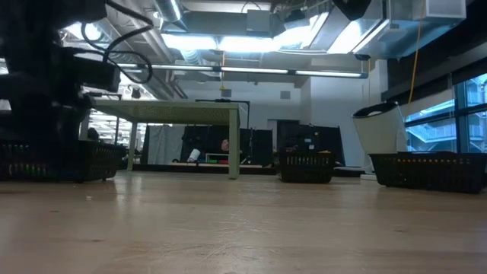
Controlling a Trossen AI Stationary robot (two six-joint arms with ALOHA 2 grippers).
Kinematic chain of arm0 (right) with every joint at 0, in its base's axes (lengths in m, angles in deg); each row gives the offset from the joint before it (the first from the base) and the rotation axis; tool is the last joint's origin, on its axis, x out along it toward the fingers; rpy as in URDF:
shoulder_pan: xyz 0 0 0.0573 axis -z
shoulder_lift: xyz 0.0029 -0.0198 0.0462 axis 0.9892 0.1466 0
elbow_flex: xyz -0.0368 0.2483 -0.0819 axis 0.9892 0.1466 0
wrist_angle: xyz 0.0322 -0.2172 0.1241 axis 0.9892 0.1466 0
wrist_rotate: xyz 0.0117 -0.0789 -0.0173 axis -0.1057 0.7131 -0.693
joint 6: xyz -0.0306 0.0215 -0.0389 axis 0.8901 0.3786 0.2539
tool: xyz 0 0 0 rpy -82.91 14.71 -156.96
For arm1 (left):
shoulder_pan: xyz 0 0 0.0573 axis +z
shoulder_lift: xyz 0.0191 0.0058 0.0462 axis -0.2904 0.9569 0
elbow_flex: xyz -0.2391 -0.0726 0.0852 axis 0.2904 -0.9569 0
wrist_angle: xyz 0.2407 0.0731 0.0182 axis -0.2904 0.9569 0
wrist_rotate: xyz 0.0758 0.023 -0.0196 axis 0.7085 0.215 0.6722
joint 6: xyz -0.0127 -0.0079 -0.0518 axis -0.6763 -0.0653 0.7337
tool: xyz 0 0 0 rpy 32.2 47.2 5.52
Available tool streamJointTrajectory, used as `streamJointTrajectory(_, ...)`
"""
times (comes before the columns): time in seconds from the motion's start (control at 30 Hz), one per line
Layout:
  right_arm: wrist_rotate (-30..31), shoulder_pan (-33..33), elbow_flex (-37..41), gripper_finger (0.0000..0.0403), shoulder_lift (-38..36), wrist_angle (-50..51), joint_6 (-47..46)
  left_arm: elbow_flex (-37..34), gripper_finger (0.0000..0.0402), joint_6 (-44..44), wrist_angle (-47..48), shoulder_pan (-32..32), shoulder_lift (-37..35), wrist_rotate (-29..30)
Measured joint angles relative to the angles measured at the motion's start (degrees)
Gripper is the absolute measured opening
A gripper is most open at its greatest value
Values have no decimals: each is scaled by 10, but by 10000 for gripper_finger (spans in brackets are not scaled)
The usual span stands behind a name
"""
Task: Pick & Place Office Desk Supplies
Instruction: Put the left black bin on the shelf
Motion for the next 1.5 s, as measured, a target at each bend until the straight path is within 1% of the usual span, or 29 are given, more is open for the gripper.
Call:
streamJointTrajectory(0.1,0,0,0,237,0,0,-2,0,114,-28,-12,0,9,-1)
streamJointTrajectory(0.3,0,0,0,237,0,0,-2,0,13,-119,-58,0,8,-18)
streamJointTrajectory(0.37,0,0,0,237,0,0,-2,0,7,-156,-76,0,8,-26)
streamJointTrajectory(0.47,0,0,0,237,0,0,-2,0,2,-234,-114,0,8,-43)
streamJointTrajectory(0.63,0,0,0,237,0,0,-3,0,3,-386,-201,2,8,-48)
streamJointTrajectory(0.77,0,0,0,237,0,0,-3,0,1,-527,-253,7,8,-52)
streamJointTrajectory(0.83,0,0,0,237,0,0,-3,0,2,-579,-262,11,8,-70)
streamJointTrajectory(0.9,0,0,0,237,0,0,-3,0,4,-608,-262,16,8,-102)
streamJointTrajectory(1.03,0,0,0,237,0,0,-3,0,3,-629,-256,23,15,-174)
streamJointTrajectory(1.07,0,0,0,237,0,0,-3,0,2,-635,-253,22,18,-184)
streamJointTrajectory(1.13,0,0,0,237,0,0,-3,0,2,-646,-239,21,19,-186)
streamJointTrajectory(1.2,0,0,0,237,0,0,-3,0,4,-640,-233,19,19,-170)
streamJointTrajectory(1.23,0,0,0,237,0,0,-3,0,6,-626,-232,19,19,-152)
streamJointTrajectory(1.37,0,0,0,237,0,0,-4,0,18,-522,-246,19,19,-79)
streamJointTrajectory(1.43,0,0,0,237,0,0,-4,0,25,-479,-247,19,19,-63)
streamJointTrajectory(1.5,0,0,0,237,0,0,-4,0,32,-449,-247,19,19,-60)
